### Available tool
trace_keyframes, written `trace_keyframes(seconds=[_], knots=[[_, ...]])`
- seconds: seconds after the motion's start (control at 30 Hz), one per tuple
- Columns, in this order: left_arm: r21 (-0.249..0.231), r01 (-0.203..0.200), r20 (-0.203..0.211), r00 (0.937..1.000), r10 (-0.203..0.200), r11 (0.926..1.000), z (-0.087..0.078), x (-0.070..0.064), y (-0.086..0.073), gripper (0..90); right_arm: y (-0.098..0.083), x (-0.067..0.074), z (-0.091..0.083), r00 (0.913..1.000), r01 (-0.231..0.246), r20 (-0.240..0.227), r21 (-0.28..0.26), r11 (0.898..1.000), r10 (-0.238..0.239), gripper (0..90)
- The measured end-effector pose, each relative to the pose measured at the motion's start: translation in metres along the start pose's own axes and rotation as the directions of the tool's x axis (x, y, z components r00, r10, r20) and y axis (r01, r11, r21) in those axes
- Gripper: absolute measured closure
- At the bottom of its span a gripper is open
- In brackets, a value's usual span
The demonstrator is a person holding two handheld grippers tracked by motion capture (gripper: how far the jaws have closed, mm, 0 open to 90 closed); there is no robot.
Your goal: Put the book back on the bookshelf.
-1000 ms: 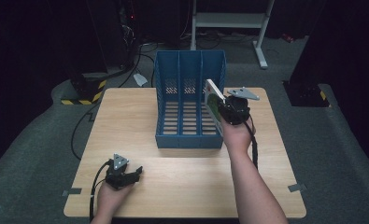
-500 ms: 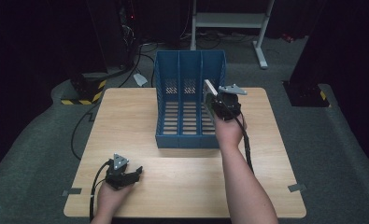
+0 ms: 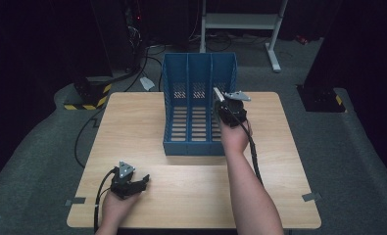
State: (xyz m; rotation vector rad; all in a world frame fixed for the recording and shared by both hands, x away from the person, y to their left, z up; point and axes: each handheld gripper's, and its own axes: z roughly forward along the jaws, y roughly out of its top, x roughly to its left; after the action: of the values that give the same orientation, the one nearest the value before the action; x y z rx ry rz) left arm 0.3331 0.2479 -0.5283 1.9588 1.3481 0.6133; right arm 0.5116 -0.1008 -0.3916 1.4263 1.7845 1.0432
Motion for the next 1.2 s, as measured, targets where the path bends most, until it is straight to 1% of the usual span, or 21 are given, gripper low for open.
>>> trace_keyframes(seconds=[0.1, 0.2, 0.27, 0.33, 0.37, 0.47, 0.53, 0.63, 0.77, 0.8, 0.9, 0.97, 1.0, 1.1, 1.13, 1.17, 1.2], knots=[[-0.001, 0.003, 0.000, 1.0000, -0.003, 1.0000, 0.000, 0.000, 0.000, 28.6, -0.004, 0.000, 0.005, 0.9999, 0.010, 0.005, 0.012, 1.000, -0.010, 75.5], [-0.003, 0.004, 0.000, 1.0000, -0.004, 1.0000, 0.000, 0.000, 0.000, 28.6, -0.007, 0.000, 0.007, 0.9998, 0.019, 0.012, 0.013, 1.000, -0.019, 75.5], [-0.002, 0.003, 0.000, 1.0000, -0.003, 1.0000, 0.000, 0.000, 0.000, 28.6, -0.009, -0.001, 0.008, 0.9998, 0.018, 0.008, 0.018, 1.000, -0.018, 75.5], [-0.002, 0.003, 0.000, 1.0000, -0.003, 1.0000, 0.000, 0.000, 0.000, 28.6, -0.012, -0.001, 0.009, 0.9997, 0.015, 0.017, 0.025, 1.000, -0.015, 75.4], [-0.004, 0.003, -0.002, 1.0000, -0.003, 1.0000, 0.000, 0.000, 0.000, 28.6, -0.013, -0.002, 0.008, 0.9995, 0.021, 0.022, 0.024, 1.000, -0.021, 75.4], [-0.005, 0.005, -0.002, 1.0000, -0.005, 1.0000, 0.000, -0.001, -0.001, 28.8, -0.017, -0.003, 0.006, 0.9998, 0.018, 0.009, 0.017, 1.000, -0.019, 75.2], [-0.003, -0.003, -0.004, 1.0000, 0.003, 1.0000, 0.000, 0.000, 0.000, 28.8, -0.019, -0.003, 0.005, 0.9997, 0.018, 0.016, 0.024, 1.000, -0.019, 75.1], [-0.004, -0.001, -0.004, 1.0000, 0.001, 1.0000, 0.000, 0.000, -0.001, 28.8, -0.023, -0.004, 0.003, 0.9998, 0.013, 0.013, 0.034, 0.999, -0.013, 75.0], [-0.004, 0.001, -0.003, 1.0000, -0.001, 1.0000, 0.000, 0.000, -0.001, 28.8, -0.028, -0.003, 0.000, 0.9997, 0.023, 0.010, 0.043, 0.999, -0.023, 74.8], [-0.004, 0.001, -0.003, 1.0000, -0.001, 1.0000, 0.000, 0.000, -0.001, 28.8, -0.030, -0.003, 0.000, 0.9998, 0.019, 0.010, 0.045, 0.999, -0.020, 74.8], [-0.004, 0.001, -0.003, 1.0000, -0.001, 1.0000, 0.000, 0.000, -0.001, 28.8, -0.032, -0.002, -0.002, 0.9996, 0.023, 0.014, 0.062, 0.998, -0.024, 74.7], [-0.004, 0.001, -0.003, 1.0000, -0.001, 1.0000, 0.000, 0.000, -0.001, 28.8, -0.034, -0.002, -0.003, 0.9994, 0.031, 0.010, 0.070, 0.997, -0.032, 74.5], [-0.004, 0.001, -0.003, 1.0000, -0.001, 1.0000, 0.000, 0.000, -0.001, 28.8, -0.035, -0.002, -0.003, 0.9996, 0.027, 0.007, 0.078, 0.997, -0.028, 74.5], [-0.004, 0.001, -0.003, 1.0000, -0.001, 1.0000, 0.000, 0.000, -0.001, 28.8, -0.035, -0.002, -0.003, 0.9988, 0.048, 0.002, 0.100, 0.994, -0.049, 74.2], [-0.004, 0.001, -0.003, 1.0000, -0.001, 1.0000, 0.000, 0.000, -0.001, 28.8, -0.036, -0.001, -0.003, 0.9990, 0.043, 0.002, 0.110, 0.993, -0.044, 74.2], [-0.004, 0.001, -0.003, 1.0000, -0.001, 1.0000, 0.000, 0.000, -0.001, 28.8, -0.038, -0.001, -0.002, 0.9987, 0.051, 0.002, 0.112, 0.992, -0.052, 74.2], [-0.004, 0.001, -0.002, 1.0000, -0.001, 1.0000, 0.000, 0.000, 0.000, 28.8, -0.039, -0.001, -0.002, 0.9988, 0.048, 0.004, 0.117, 0.992, -0.049, 74.1]])
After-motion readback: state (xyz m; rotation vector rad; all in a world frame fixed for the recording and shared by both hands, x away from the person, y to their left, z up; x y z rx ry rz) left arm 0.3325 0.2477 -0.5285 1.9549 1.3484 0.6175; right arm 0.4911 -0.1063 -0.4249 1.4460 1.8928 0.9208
